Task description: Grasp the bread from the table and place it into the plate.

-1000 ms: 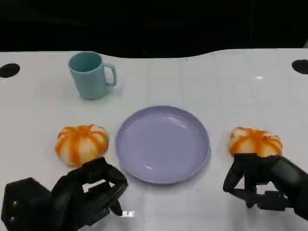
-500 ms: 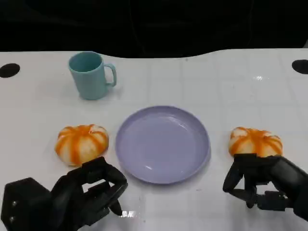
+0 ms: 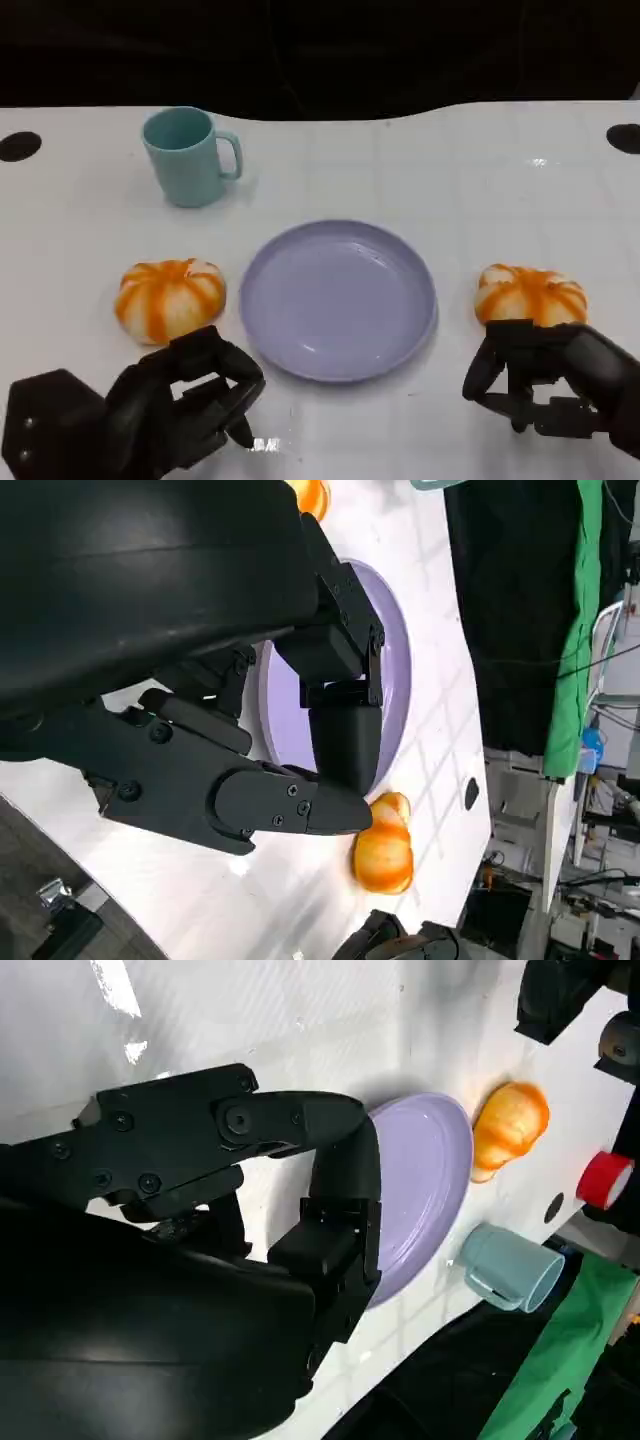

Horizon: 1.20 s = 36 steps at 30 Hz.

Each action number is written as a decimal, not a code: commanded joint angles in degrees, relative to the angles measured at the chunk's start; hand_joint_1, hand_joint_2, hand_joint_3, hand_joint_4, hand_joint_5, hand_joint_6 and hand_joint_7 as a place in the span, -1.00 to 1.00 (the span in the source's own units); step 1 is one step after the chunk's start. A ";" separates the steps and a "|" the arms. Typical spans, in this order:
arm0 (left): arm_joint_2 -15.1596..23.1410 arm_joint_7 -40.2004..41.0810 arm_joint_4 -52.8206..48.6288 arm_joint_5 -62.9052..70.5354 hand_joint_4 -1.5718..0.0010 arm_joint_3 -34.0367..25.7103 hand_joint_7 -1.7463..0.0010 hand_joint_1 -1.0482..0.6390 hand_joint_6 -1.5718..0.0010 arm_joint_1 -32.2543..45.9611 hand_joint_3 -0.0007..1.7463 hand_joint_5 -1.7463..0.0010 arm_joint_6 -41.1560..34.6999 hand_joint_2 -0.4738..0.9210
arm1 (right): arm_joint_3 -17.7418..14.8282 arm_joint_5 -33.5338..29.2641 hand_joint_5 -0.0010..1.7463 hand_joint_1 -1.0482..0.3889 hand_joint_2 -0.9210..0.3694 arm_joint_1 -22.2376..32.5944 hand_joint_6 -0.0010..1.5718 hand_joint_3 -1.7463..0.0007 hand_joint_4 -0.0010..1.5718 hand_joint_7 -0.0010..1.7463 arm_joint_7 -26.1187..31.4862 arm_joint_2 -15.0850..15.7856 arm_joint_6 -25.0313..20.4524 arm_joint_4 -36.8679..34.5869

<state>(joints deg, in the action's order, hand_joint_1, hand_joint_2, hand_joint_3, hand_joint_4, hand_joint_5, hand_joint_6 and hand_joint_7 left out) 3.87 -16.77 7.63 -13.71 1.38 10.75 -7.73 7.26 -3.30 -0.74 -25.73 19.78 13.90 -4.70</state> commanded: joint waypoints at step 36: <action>0.25 0.43 0.03 0.35 0.06 -0.38 -0.58 -0.36 0.05 -0.19 -0.65 -1.00 0.08 1.00 | -5.56 -24.74 -0.61 0.23 -0.83 -2.50 -0.61 1.00 -0.99 -1.00 17.23 8.35 11.03 5.69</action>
<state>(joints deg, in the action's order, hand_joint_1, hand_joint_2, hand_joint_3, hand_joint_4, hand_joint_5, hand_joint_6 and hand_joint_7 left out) 3.67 -16.74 7.51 -13.60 1.42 10.49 -7.64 2.46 -26.10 -2.56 -9.08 26.12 25.97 -0.19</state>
